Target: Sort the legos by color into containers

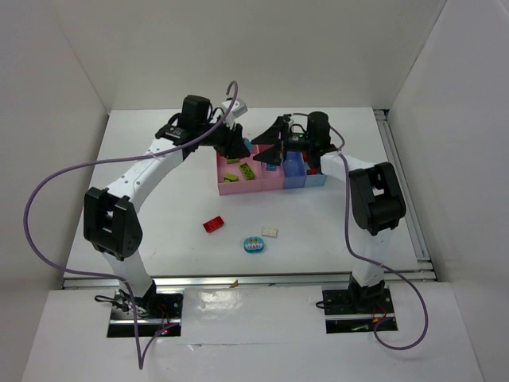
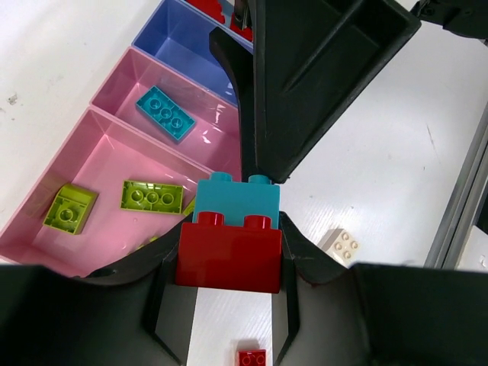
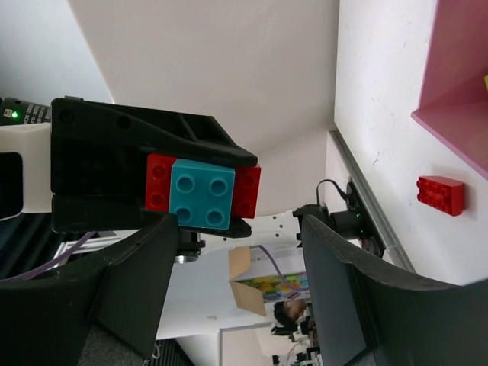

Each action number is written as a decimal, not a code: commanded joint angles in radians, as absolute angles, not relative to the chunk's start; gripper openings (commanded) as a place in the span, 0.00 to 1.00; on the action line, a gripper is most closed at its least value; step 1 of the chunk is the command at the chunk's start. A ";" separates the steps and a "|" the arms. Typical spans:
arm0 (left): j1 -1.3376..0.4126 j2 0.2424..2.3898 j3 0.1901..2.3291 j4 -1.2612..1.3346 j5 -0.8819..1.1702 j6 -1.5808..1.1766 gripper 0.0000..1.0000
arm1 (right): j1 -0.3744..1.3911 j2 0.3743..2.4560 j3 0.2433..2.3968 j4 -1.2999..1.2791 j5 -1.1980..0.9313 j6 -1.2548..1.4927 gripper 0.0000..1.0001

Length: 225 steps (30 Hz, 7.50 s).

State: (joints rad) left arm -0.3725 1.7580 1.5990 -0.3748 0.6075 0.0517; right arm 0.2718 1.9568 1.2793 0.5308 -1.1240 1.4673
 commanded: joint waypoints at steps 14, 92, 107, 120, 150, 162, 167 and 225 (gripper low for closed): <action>-0.382 1.715 1.601 -0.360 0.655 0.095 0.00 | 0.314 1.990 1.399 0.661 -1.160 1.497 0.60; -0.262 1.804 1.678 -0.376 0.719 -0.269 0.00 | 0.164 1.988 1.727 -0.472 -0.689 0.568 0.00; -0.252 1.804 1.744 -0.462 0.454 -0.529 0.00 | 0.262 2.129 1.864 -0.656 -0.488 0.405 0.08; -0.279 1.845 1.807 -0.537 0.506 -0.511 0.00 | 0.272 2.120 2.008 -0.755 -0.376 0.371 0.68; -0.555 2.545 2.342 -0.002 0.724 -0.885 0.00 | 0.104 1.212 1.216 -0.643 0.261 0.552 0.89; -0.598 2.622 2.419 0.046 0.641 -0.882 0.26 | 0.095 1.160 1.187 -0.661 0.261 0.571 0.89; -0.598 2.622 2.419 0.046 0.632 -0.862 0.64 | 0.095 1.160 1.187 -0.661 0.261 0.571 0.90; 0.003 1.137 1.296 -0.836 -0.161 -0.750 0.99 | 1.078 1.943 1.425 -0.334 0.258 -0.067 0.96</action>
State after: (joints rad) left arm -0.0341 1.1625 1.2495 -0.8452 -0.1665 -0.7635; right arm 1.0798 1.9114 1.3754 -0.3813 0.2241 0.0044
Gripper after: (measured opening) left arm 0.993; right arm 0.955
